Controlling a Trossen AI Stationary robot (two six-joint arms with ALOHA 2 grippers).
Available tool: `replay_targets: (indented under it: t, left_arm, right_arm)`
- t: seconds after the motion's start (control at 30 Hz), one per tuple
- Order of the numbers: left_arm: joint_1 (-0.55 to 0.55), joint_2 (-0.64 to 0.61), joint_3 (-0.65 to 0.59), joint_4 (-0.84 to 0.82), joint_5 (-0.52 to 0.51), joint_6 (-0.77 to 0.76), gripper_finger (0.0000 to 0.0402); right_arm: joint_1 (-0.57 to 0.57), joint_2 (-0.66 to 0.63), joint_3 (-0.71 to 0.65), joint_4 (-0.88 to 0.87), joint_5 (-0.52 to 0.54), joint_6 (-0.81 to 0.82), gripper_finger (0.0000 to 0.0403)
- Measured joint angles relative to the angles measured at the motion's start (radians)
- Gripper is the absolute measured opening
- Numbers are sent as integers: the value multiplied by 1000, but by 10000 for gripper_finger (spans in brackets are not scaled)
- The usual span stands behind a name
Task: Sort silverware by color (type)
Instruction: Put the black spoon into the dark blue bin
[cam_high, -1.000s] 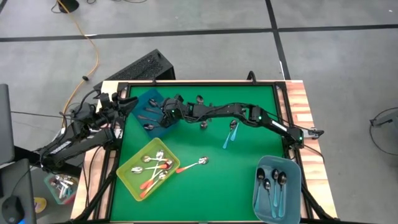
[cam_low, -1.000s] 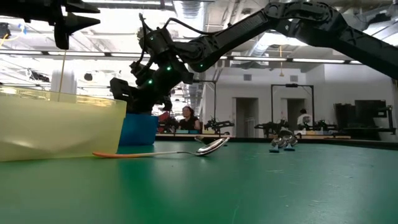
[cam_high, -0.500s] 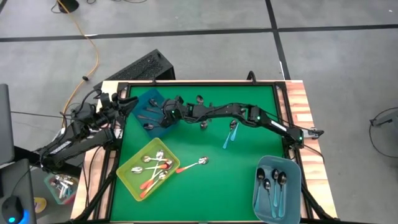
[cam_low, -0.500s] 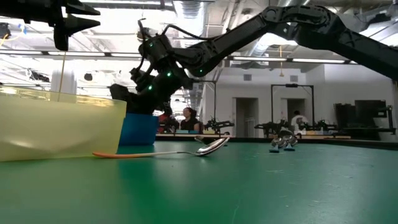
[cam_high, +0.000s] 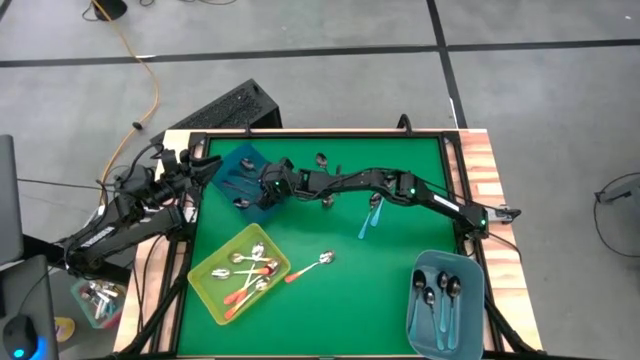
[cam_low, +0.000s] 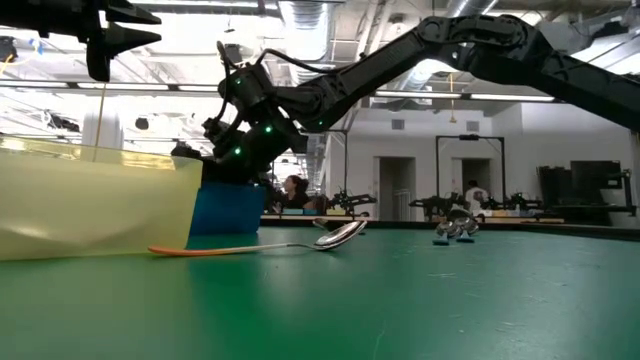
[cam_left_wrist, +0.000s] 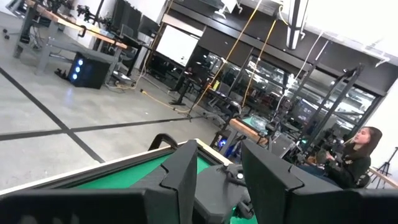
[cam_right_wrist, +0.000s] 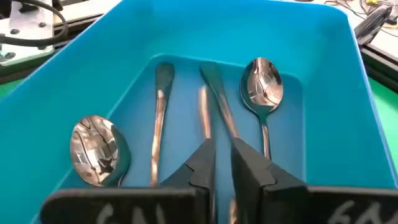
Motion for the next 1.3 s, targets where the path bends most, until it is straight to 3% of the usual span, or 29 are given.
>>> replay_targets:
  t: [0.33,0.63,1.0,1.3]
  left_arm:
    - [0,0,0,0,0,6,110]
    - [0,0,0,1,1,-2,110]
    - [0,0,0,82,8,-23,110]
    - [0,0,0,94,43,-30,110]
  right_arm:
    - [-2,0,15,-36,-6,-2,134]
    - [-2,-2,236,-310,-6,-150,168]
    - [-58,-259,206,-538,2,-241,171]
    - [-149,-538,205,-1038,43,-302,165]
